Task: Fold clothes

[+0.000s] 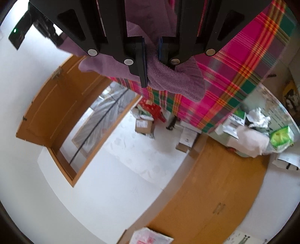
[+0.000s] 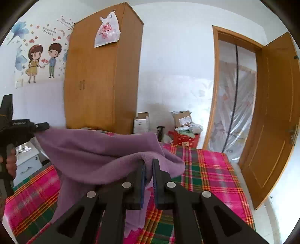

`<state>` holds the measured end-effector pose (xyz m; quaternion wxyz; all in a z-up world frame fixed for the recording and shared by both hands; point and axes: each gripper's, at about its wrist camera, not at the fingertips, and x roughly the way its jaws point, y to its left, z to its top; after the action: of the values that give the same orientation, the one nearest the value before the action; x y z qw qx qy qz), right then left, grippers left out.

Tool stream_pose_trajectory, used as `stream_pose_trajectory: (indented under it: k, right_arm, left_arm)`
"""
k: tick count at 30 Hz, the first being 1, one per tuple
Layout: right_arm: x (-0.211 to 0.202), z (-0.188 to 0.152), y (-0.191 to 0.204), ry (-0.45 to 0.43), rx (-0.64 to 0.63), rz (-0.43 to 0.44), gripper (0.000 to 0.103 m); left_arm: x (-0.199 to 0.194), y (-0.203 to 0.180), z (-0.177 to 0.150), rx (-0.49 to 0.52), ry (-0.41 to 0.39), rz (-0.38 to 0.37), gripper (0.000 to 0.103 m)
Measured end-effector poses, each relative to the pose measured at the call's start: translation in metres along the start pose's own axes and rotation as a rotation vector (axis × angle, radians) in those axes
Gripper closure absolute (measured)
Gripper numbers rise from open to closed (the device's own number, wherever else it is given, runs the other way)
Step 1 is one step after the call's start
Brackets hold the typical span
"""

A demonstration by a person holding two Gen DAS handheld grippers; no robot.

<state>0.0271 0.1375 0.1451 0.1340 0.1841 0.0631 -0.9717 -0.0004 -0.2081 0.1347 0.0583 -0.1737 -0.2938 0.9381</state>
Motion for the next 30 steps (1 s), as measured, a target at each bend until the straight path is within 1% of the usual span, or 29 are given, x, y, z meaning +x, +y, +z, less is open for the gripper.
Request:
stream_pose_trajectory:
  k: [5,7,10,15,18,22,24,26,27,28,30]
  right_arm:
    - [0.002,-0.018,0.003,0.07,0.005,0.031,0.096]
    - [0.003,-0.025,0.004,0.098,0.007,0.044,0.095]
    - [0.004,-0.036,0.006,0.14,0.01,0.062,0.095]
    - [0.007,-0.064,0.002,0.21,0.03,0.067,0.095]
    - [0.009,-0.074,-0.004,0.241,0.06,0.067,0.095]
    - [0.013,-0.079,-0.005,0.276,0.065,0.082,0.093]
    - [0.009,-0.077,0.0,0.265,0.052,0.088,0.093]
    - [0.002,-0.075,0.006,0.234,0.031,0.089,0.083]
    - [-0.002,-0.074,0.012,0.209,0.005,0.09,0.073]
    - [-0.006,-0.073,0.018,0.184,-0.021,0.091,0.067]
    - [-0.009,-0.072,0.03,0.162,-0.061,0.107,0.065]
  left_arm:
    - [-0.01,0.003,0.01,0.019,-0.04,0.017,0.094]
    - [-0.012,0.005,0.01,0.02,-0.04,0.023,0.094]
    - [-0.008,0.01,0.004,0.013,-0.011,0.033,0.094]
    - [-0.001,0.018,-0.011,0.009,0.052,0.037,0.094]
    - [0.001,0.023,-0.019,0.003,0.074,0.038,0.094]
    - [0.001,0.027,-0.028,0.0,0.096,0.045,0.094]
    - [0.0,0.027,-0.03,0.002,0.104,0.044,0.094]
    - [-0.001,0.026,-0.03,0.004,0.105,0.042,0.094]
    - [-0.001,0.024,-0.029,0.005,0.103,0.039,0.094]
    - [-0.002,0.022,-0.028,0.006,0.101,0.035,0.094]
    - [-0.003,0.019,-0.026,0.01,0.096,0.027,0.094]
